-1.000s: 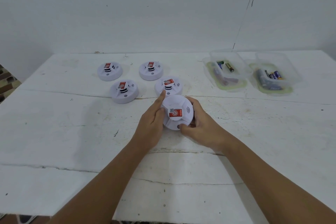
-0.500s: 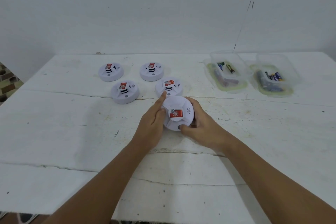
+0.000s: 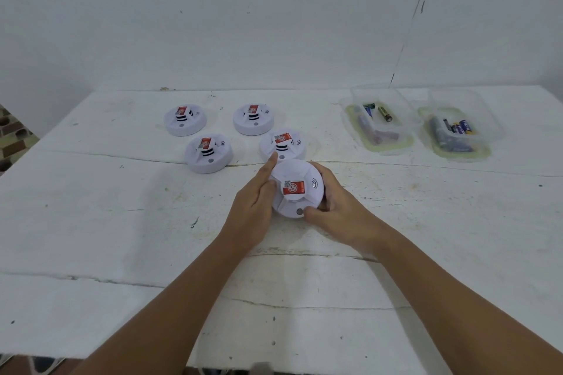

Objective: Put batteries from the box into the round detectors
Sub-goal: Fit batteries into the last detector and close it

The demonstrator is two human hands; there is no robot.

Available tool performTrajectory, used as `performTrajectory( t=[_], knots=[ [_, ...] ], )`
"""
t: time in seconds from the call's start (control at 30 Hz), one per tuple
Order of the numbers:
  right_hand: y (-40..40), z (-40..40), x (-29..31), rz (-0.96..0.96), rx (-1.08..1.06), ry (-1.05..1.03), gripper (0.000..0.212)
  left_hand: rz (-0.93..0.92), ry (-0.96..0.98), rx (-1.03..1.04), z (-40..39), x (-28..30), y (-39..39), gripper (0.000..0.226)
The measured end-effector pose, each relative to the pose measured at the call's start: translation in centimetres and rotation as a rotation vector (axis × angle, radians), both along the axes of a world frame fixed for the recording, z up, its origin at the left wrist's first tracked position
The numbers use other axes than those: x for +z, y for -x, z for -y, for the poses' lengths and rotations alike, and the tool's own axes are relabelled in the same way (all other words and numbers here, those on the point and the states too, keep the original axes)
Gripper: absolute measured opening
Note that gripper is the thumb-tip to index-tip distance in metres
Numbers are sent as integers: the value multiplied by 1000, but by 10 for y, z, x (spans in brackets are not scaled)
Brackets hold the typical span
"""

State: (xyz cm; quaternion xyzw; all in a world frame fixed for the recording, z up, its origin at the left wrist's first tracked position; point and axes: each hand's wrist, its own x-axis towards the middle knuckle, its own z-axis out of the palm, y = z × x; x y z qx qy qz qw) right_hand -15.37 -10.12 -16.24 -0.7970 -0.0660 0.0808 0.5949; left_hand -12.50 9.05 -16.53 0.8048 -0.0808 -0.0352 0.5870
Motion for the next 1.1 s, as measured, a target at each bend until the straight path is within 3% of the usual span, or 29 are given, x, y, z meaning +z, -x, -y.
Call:
performTrajectory(
  t=[1.1],
  knots=[
    [0, -2, 0, 34, 31, 55, 76, 3, 9, 2, 0, -1, 1, 47]
  ],
)
